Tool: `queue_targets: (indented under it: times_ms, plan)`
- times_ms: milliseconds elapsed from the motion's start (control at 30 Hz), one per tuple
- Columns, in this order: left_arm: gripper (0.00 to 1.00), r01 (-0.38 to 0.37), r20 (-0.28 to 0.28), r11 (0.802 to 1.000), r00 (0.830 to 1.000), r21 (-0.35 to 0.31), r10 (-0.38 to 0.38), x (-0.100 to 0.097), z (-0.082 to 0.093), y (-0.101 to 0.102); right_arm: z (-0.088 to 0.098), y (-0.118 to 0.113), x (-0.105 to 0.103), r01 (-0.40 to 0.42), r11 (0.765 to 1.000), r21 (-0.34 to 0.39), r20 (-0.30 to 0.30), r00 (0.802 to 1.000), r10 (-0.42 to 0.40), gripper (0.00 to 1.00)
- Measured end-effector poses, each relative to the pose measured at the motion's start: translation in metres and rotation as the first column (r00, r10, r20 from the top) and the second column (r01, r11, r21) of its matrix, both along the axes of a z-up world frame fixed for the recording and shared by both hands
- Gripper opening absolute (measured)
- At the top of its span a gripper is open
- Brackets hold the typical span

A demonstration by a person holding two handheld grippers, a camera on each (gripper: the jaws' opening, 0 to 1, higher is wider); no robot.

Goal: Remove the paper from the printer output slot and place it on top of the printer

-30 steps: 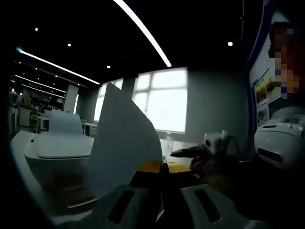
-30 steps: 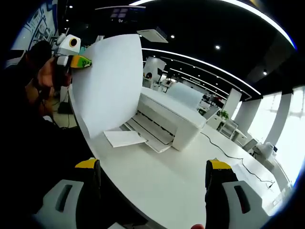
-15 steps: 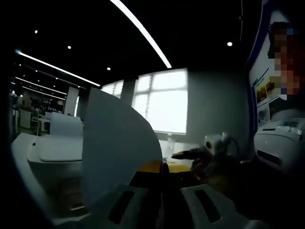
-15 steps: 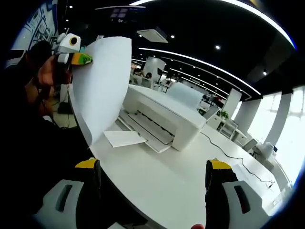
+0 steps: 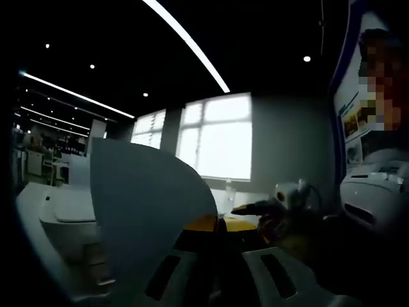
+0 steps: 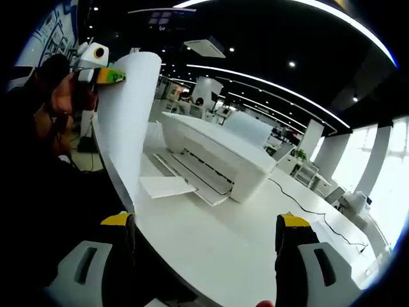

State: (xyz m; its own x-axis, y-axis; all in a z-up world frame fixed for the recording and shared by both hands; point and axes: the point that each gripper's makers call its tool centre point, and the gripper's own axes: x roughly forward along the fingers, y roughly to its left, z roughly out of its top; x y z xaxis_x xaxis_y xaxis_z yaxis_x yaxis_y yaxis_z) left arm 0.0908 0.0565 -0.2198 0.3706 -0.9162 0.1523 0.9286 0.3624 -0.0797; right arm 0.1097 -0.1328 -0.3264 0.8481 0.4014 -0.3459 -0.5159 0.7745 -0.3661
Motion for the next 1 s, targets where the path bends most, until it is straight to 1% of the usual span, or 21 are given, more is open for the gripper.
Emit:
queue_targets:
  times_ms: [1000]
  plan:
    - [0.06,-0.019,0.048,1.000,0.999,-0.018,0.020,-0.001,0.019,0.010,0.000,-0.001,0.001,0.004,1.000,0.000,0.000,1.000,-0.004,0.86]
